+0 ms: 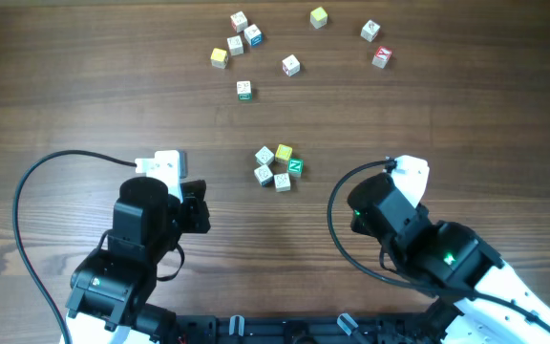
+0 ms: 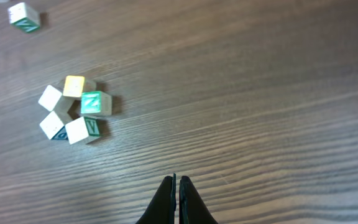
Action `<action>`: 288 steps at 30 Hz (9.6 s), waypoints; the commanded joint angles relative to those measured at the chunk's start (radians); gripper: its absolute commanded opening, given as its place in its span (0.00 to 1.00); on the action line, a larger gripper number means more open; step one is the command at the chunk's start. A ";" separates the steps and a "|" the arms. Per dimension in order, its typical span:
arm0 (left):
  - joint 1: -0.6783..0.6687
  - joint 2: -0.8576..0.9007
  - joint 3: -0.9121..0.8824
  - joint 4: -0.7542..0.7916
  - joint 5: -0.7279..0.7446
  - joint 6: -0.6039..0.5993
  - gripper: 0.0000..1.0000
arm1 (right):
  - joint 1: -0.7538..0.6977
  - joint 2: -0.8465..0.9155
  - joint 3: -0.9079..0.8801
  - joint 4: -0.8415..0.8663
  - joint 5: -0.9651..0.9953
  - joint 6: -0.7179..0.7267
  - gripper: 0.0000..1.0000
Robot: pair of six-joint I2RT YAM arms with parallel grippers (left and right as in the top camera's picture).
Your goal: Form a circle
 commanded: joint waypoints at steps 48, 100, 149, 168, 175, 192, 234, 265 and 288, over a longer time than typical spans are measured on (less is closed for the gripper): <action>-0.002 0.170 0.006 0.039 -0.526 -0.104 0.04 | -0.242 0.789 -0.005 0.981 -0.479 0.036 0.04; -0.002 0.170 0.006 0.030 -0.514 -0.105 0.04 | -0.216 0.833 -0.005 0.985 -0.509 0.139 0.04; -0.002 0.170 0.006 0.023 -0.484 -0.111 0.04 | -0.290 0.760 -0.005 0.789 -0.661 0.139 0.05; -0.002 0.170 0.006 0.023 -0.476 -0.111 0.04 | -0.282 0.760 -0.005 0.812 -0.655 0.139 0.04; -0.002 0.170 0.006 0.023 -0.476 -0.111 0.04 | -0.282 0.760 -0.005 0.803 -0.639 0.137 0.04; -0.002 0.153 0.006 0.034 -0.473 -0.111 0.04 | -0.303 0.531 -0.005 0.587 -0.452 0.000 0.05; -0.003 -0.304 0.006 -0.297 -0.352 -0.100 1.00 | -0.537 -0.544 -0.127 0.353 -0.256 -0.522 1.00; -0.003 -0.304 0.006 -0.297 -0.352 -0.100 1.00 | -0.856 -0.972 -0.872 0.940 -0.427 -0.484 1.00; 0.154 -0.543 -0.364 0.097 -0.268 0.090 1.00 | -0.856 -0.972 -0.872 0.940 -0.427 -0.484 1.00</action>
